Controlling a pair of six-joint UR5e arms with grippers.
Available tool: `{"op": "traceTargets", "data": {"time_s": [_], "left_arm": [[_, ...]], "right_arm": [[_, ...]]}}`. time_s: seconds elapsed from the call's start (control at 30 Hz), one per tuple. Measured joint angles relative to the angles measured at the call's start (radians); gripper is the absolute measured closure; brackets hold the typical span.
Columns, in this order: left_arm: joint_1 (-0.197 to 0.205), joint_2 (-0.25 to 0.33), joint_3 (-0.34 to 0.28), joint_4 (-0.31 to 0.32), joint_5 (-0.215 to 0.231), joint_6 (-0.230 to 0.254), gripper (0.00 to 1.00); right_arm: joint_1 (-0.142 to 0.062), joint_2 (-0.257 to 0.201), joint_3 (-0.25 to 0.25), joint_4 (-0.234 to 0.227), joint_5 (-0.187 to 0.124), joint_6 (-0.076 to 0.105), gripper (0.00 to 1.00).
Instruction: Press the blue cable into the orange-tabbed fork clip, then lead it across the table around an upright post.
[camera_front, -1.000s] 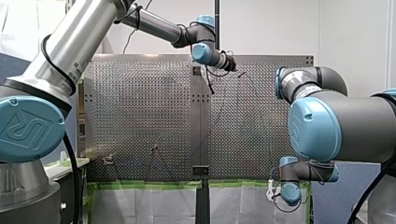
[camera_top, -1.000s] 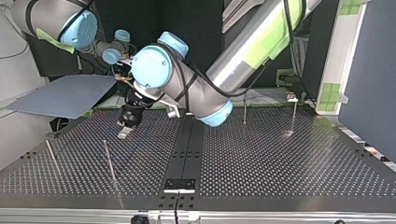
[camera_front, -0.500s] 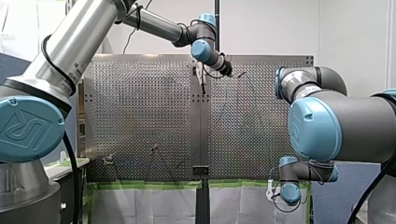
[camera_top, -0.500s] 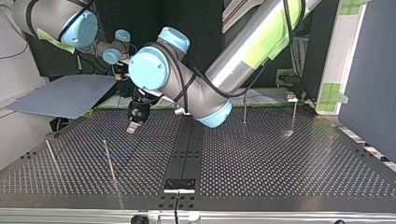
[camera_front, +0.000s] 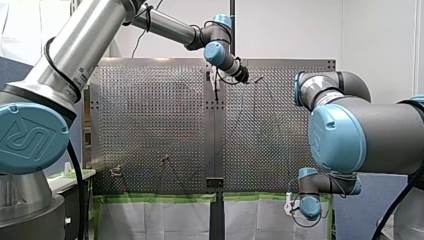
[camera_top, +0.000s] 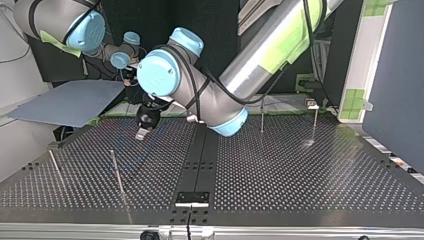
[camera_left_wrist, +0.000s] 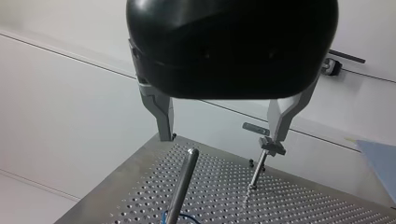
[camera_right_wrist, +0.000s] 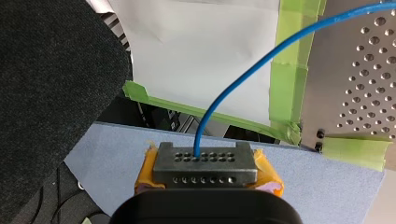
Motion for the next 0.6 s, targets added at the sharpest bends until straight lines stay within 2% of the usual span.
{"op": "traceTargets", "data": {"time_s": [0.4, 0.6], "left_arm": [[0.001, 0.001, 0.000, 0.004, -0.021, -0.007, 0.00], [0.002, 0.007, 0.000, 0.002, -0.052, -0.016, 0.00]], "right_arm": [[0.001, 0.000, 0.000, 0.000, 0.000, 0.000, 1.00], [0.003, 0.000, 0.000, 0.000, 0.000, 0.001, 1.00]]}}
